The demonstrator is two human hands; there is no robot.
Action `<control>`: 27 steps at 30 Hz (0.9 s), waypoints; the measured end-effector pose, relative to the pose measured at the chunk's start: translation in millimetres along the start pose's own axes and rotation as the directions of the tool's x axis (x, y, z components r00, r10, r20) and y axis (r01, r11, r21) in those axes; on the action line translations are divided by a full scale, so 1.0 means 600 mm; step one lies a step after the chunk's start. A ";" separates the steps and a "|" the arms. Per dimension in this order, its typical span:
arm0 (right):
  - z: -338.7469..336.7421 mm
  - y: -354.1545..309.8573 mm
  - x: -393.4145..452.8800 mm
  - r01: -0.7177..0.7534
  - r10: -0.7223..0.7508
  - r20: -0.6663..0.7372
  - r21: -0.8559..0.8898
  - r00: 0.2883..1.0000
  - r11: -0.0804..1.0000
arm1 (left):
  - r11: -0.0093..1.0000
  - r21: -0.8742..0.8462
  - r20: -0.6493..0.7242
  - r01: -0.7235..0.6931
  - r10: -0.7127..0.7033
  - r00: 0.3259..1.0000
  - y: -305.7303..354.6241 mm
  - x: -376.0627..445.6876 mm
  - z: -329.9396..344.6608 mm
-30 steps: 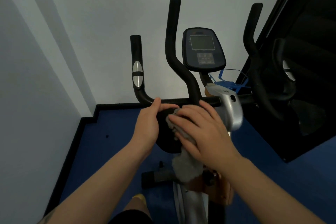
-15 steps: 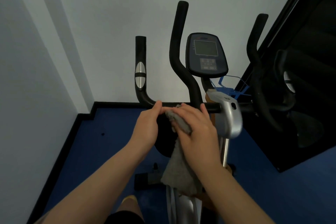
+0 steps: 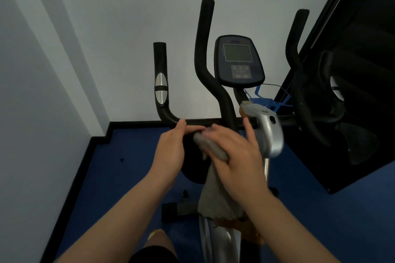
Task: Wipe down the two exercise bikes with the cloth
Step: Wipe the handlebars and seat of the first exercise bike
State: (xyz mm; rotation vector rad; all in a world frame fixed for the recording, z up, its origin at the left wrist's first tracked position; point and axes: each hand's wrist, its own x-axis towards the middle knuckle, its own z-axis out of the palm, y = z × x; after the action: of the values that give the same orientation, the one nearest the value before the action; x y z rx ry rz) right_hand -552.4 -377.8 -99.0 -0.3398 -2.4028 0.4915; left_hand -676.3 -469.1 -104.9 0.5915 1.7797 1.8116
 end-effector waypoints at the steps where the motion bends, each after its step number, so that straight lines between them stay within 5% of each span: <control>1: -0.007 0.009 -0.018 0.064 -0.064 0.021 0.007 0.998 0.998 | 1.000 0.005 0.007 0.002 -0.002 1.000 0.000 0.000 0.000; 5: -0.010 0.017 -0.028 0.163 -0.163 -0.003 -0.027 0.987 0.986 | 1.000 0.004 -0.007 0.025 -0.025 1.000 0.003 0.001 0.002; 11: 0.060 -0.036 -0.044 -0.036 0.020 -0.290 -0.050 0.957 0.998 | 0.995 -0.078 -0.022 0.058 -0.059 0.998 0.002 -0.001 0.004; 18: 0.060 -0.026 -0.028 0.021 -0.070 -0.313 -0.159 0.947 0.987 | 0.981 -0.182 -0.042 0.060 -0.069 0.997 0.000 -0.006 0.008; 23: 0.079 -0.044 -0.066 0.017 -0.043 -0.352 -0.078 0.935 0.997 | 0.981 -0.178 -0.025 0.073 -0.078 0.997 -0.003 -0.004 0.002; 27: 0.023 -0.015 -0.030 0.094 -0.143 -0.274 -0.184 0.951 0.978 | 0.995 -0.020 -0.056 -0.101 0.099 0.993 0.004 0.003 0.003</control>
State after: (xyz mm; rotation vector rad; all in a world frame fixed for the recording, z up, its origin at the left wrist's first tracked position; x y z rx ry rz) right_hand -548.7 -395.7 -114.9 -0.3136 -2.1697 0.1687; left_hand -676.5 -466.6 -102.7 0.6377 1.7925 1.9300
